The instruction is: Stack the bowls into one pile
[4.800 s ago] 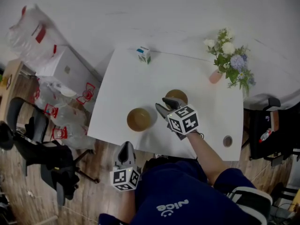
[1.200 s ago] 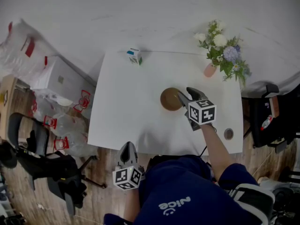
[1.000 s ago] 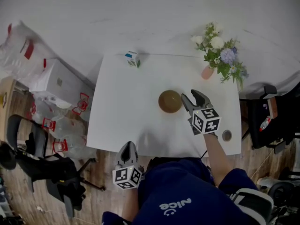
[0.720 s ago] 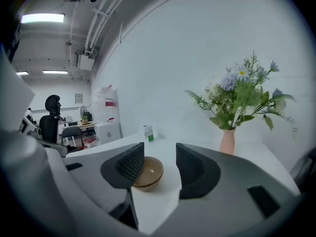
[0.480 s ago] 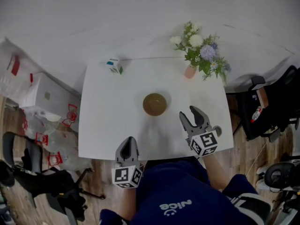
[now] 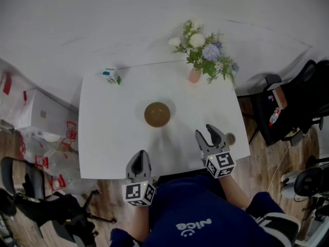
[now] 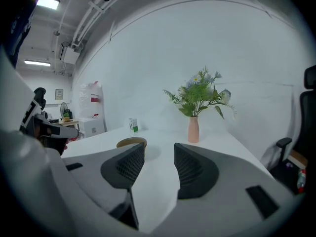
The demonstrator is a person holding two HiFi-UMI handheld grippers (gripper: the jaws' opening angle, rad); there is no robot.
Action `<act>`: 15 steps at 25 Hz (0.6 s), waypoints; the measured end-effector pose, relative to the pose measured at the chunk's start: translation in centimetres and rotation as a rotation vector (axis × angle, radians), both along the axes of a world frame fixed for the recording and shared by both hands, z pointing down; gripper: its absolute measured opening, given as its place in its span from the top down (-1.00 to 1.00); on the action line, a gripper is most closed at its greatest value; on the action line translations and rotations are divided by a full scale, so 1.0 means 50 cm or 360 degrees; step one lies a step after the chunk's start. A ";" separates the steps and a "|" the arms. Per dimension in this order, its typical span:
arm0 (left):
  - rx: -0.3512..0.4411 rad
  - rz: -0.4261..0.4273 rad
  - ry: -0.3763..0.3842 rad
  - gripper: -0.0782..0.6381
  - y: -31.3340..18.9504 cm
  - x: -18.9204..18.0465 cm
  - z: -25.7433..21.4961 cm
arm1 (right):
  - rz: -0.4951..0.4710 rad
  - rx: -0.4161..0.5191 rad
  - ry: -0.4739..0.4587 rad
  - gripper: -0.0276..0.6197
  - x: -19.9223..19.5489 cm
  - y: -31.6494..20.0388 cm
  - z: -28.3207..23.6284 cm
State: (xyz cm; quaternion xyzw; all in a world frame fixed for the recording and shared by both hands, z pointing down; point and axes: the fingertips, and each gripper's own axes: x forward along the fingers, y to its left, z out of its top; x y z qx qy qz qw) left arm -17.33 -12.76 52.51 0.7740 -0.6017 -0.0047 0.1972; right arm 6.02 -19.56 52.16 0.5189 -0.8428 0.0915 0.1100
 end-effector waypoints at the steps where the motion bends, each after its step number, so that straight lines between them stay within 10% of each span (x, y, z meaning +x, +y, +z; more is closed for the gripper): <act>1: 0.0003 0.0006 -0.0001 0.71 -0.001 0.004 -0.002 | -0.0005 0.0008 -0.0001 0.29 0.003 0.001 -0.006; 15: 0.0013 0.0137 -0.0026 0.71 0.007 0.077 -0.007 | -0.0033 -0.0034 0.0084 0.85 0.023 0.016 -0.004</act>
